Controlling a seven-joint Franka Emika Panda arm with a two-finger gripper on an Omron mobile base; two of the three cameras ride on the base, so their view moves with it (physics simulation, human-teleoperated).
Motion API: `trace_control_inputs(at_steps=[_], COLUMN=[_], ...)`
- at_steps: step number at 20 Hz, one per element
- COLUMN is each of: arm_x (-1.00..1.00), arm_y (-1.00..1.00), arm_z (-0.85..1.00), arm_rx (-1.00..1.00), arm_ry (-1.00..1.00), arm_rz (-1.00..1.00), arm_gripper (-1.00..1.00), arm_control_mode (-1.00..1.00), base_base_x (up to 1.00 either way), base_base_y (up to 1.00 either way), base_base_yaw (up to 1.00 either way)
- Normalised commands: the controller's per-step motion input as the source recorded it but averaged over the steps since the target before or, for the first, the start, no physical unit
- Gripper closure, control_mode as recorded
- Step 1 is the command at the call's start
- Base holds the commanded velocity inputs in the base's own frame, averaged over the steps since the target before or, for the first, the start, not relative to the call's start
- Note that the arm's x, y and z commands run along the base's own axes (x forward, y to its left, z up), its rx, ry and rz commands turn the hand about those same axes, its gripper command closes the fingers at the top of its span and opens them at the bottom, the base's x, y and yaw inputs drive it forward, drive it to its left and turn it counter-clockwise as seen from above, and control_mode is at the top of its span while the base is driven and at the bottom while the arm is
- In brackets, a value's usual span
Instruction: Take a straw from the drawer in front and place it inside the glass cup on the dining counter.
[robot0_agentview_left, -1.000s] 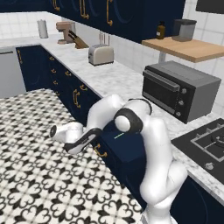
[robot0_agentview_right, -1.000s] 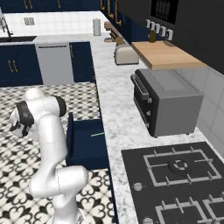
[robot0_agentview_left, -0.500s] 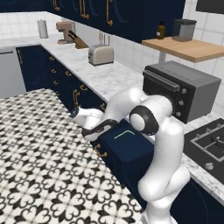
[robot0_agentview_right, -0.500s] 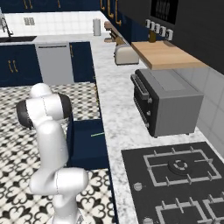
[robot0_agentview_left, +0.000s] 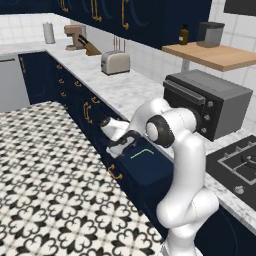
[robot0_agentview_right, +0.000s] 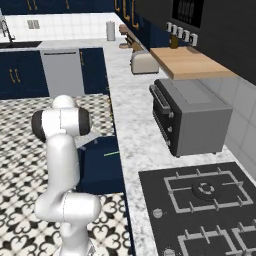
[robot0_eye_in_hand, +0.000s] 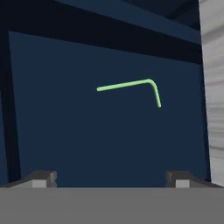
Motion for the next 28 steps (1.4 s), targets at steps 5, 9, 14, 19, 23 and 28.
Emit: trace_control_inputs(at_steps=[5, 9, 14, 19, 23, 28], arm_x=[0.35, 0.23, -0.25, -0.58, -0.53, -0.46], arm_y=[-0.36, -0.14, 0.31, 0.94, 1.00, 1.00], arm_z=[-0.73, -0.71, -0.87, -0.85, -0.77, -0.60], arm_rx=[0.08, 0.09, 0.05, 0.00, 0.00, 0.00], arm_ry=[0.10, 0.10, 0.09, 0.08, 0.12, 0.14], arm_rz=[0.00, 0.00, 0.00, 0.00, 0.00, 0.00], arm_gripper=[-1.00, -1.00, -1.00, -1.00, -1.00, -1.00], arm_control_mode=[-1.00, -1.00, -1.00, -1.00, -1.00, -1.00], base_base_x=[0.00, 0.00, 0.00, 0.00, 0.00, 0.00], base_base_y=[0.00, 0.00, 0.00, 0.00, 0.00, 0.00], base_base_yaw=[0.00, 0.00, 0.00, 0.00, 0.00, 0.00])
